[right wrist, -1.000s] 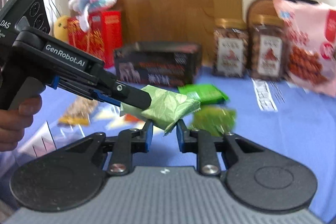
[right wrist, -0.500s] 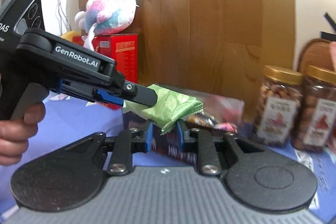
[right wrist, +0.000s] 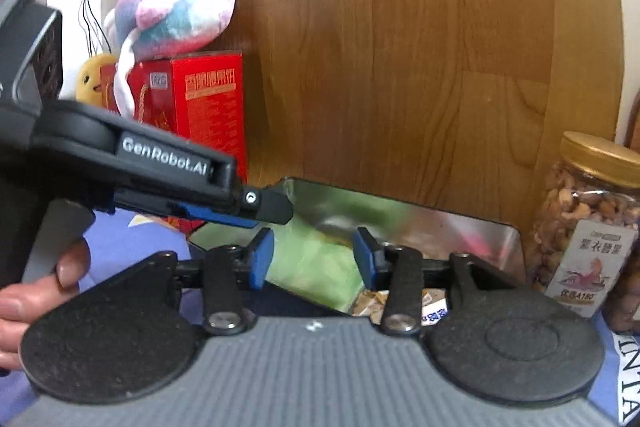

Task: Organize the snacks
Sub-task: 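Carry the light green packet into the tin box and release, then grasp the peanut bag with yellow ends using the left gripper, then carry the peanut bag over the tin box and lower it in, then grasp the bright green packet with the left gripper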

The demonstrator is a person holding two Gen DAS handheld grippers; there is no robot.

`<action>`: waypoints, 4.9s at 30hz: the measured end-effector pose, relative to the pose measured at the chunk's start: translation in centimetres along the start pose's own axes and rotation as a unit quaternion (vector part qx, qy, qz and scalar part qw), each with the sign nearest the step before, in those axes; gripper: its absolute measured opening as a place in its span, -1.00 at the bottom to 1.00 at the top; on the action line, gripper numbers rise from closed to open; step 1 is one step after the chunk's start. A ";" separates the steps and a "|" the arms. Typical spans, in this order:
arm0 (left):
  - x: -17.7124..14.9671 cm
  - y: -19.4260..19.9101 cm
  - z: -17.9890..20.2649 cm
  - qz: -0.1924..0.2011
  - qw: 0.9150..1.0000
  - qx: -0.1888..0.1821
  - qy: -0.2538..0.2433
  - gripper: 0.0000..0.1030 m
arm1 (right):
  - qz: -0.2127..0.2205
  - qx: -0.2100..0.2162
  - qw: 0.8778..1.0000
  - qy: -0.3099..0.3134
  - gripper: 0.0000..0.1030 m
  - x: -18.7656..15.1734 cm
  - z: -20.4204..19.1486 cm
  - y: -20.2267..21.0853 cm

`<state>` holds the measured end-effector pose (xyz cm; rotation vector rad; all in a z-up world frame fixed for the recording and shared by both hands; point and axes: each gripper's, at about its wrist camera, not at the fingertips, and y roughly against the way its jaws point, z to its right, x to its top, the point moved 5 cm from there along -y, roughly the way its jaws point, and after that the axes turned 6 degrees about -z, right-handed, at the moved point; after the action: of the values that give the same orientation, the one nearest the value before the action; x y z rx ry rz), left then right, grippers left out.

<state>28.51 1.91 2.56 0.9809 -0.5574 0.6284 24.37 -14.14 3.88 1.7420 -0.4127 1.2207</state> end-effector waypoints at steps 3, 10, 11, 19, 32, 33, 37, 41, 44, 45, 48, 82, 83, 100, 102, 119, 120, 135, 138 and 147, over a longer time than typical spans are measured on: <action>-0.3 2.4 0.3 0.016 1.000 -0.009 -0.006 -0.38 | 0.009 0.014 1.000 -0.021 -0.09 -0.5 0.4 2.5; -6.7 6.0 -1.1 -0.031 0.999 -0.012 -0.034 -0.17 | -0.081 0.163 0.982 -0.051 -0.01 -7.9 -3.6 7.2; -7.9 5.8 -1.5 -0.050 0.998 -0.003 -0.031 -0.17 | -0.093 0.168 0.981 -0.041 0.07 -8.9 -4.9 7.3; -12.9 5.4 -2.6 -0.097 0.995 -0.004 0.001 -0.24 | -0.106 0.108 0.987 0.054 0.48 -11.4 -11.2 7.5; -16.4 10.2 -1.5 -0.078 0.994 -0.065 0.047 -0.25 | -0.061 -0.009 0.998 -0.017 0.43 -12.2 -4.6 11.9; -16.2 10.5 -1.6 -0.074 0.994 -0.068 0.051 -0.25 | -0.063 -0.003 0.998 -0.019 0.39 -12.5 -4.7 12.1; -15.7 11.0 -1.6 -0.069 0.993 -0.073 0.065 -0.23 | -0.074 0.018 0.997 -0.009 0.09 -12.6 -5.9 10.9; -15.9 10.6 -1.2 -0.078 0.992 -0.075 0.069 -0.17 | -0.068 0.025 0.997 0.012 -0.05 -11.9 -6.4 10.0; -16.1 9.8 -0.9 -0.085 0.991 -0.073 0.073 -0.14 | -0.092 0.051 0.994 0.004 -0.06 -11.6 -5.6 8.2; -16.2 9.3 -0.8 -0.090 0.991 -0.072 0.071 -0.14 | -0.106 0.061 0.992 0.000 -0.06 -11.7 -5.5 7.4; -16.3 8.2 -1.1 -0.098 0.992 -0.043 0.066 -0.17 | -0.126 0.079 0.989 -0.018 -0.13 -12.3 -5.8 6.6; -4.8 5.8 6.6 -0.013 0.995 -0.073 -0.072 -0.45 | 0.032 -0.029 0.999 -0.027 -0.71 -4.7 1.3 6.9; -4.3 4.8 6.9 -0.014 0.995 -0.071 -0.075 -0.45 | 0.031 -0.035 0.998 -0.032 -0.71 -4.5 2.0 6.4; -2.3 -3.0 5.9 -0.040 0.997 -0.050 -0.044 -0.44 | 0.064 -0.077 0.991 -0.095 -0.37 -3.5 8.3 5.2; -2.9 -0.7 6.3 -0.024 0.996 -0.077 -0.044 -0.44 | 0.080 -0.081 0.987 -0.110 -0.37 -3.5 9.8 7.5; -14.7 1.3 4.2 -0.133 0.988 -0.077 0.003 -0.38 | -0.088 0.025 0.962 -0.257 -0.37 -11.5 11.4 6.2; -15.1 1.7 3.9 -0.130 0.989 -0.076 0.007 -0.38 | -0.088 0.039 0.963 -0.251 -0.37 -11.7 10.0 6.4; -19.3 11.7 -1.7 -0.085 0.991 -0.068 0.081 -0.35 | -0.102 0.181 0.964 -0.168 -0.28 -12.9 -3.6 10.1; -19.3 13.6 -2.3 -0.068 0.990 -0.075 0.095 -0.34 | -0.096 0.195 0.966 -0.138 -0.11 -12.6 -4.8 10.9; -20.5 14.9 -0.9 -0.081 0.987 -0.110 0.089 -0.21 | -0.093 0.164 0.979 -0.071 0.13 -13.7 -5.8 12.5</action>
<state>3.86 4.09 -3.22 0.7455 -0.3750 0.4921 6.18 -18.73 -1.35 2.1070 -0.1282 1.0764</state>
